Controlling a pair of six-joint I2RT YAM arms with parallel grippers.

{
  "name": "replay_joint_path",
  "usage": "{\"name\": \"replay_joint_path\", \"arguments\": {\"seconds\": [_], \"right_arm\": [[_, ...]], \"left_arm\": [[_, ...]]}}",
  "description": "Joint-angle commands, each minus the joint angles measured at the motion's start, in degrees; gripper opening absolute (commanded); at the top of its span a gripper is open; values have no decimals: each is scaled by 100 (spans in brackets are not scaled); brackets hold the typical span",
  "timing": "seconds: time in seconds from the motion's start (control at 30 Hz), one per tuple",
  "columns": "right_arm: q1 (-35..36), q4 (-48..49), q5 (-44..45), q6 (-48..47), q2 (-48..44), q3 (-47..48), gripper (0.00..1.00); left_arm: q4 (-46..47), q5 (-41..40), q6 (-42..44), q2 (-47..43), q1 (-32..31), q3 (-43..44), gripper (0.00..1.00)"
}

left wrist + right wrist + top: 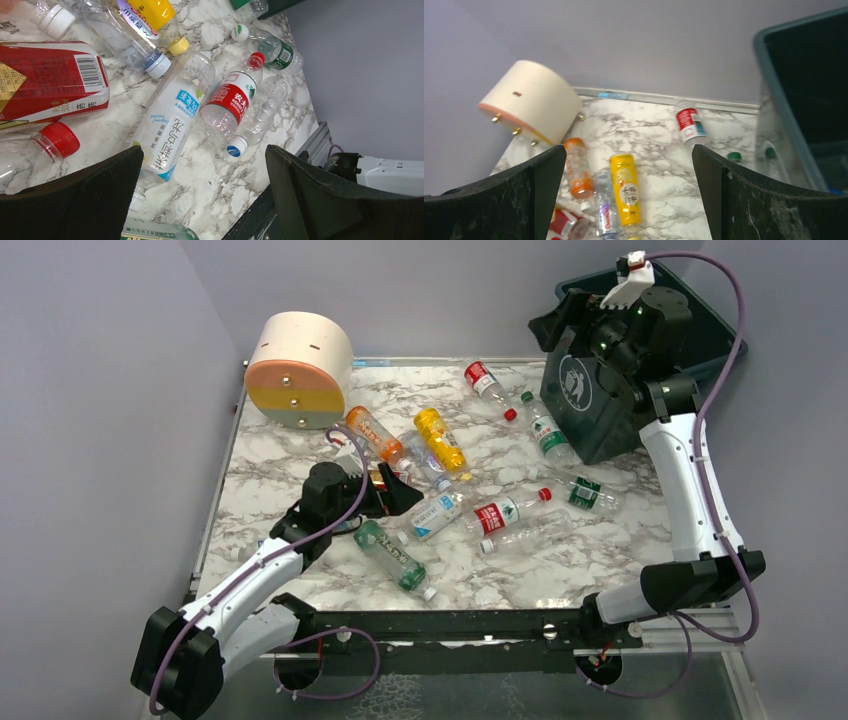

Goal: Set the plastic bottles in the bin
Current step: Place the plastic bottle in the trash bin, then pick up the plastic bottle at the center of the board.

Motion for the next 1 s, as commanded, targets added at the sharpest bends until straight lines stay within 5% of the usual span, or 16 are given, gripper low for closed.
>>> {"name": "replay_joint_path", "arguments": {"seconds": [0.0,0.77,0.97], "right_arm": [[362,-77,-986,-32,-342,-69,100],[840,239,-1575,175,-1582,-3173,100],[845,441,-1533,288,-1546,-3795,99]], "left_arm": [[424,-148,-99,76,-26,59,99],[-805,-266,-442,-214,-21,527,99],[-410,-174,-598,-650,-21,15,99]]}}
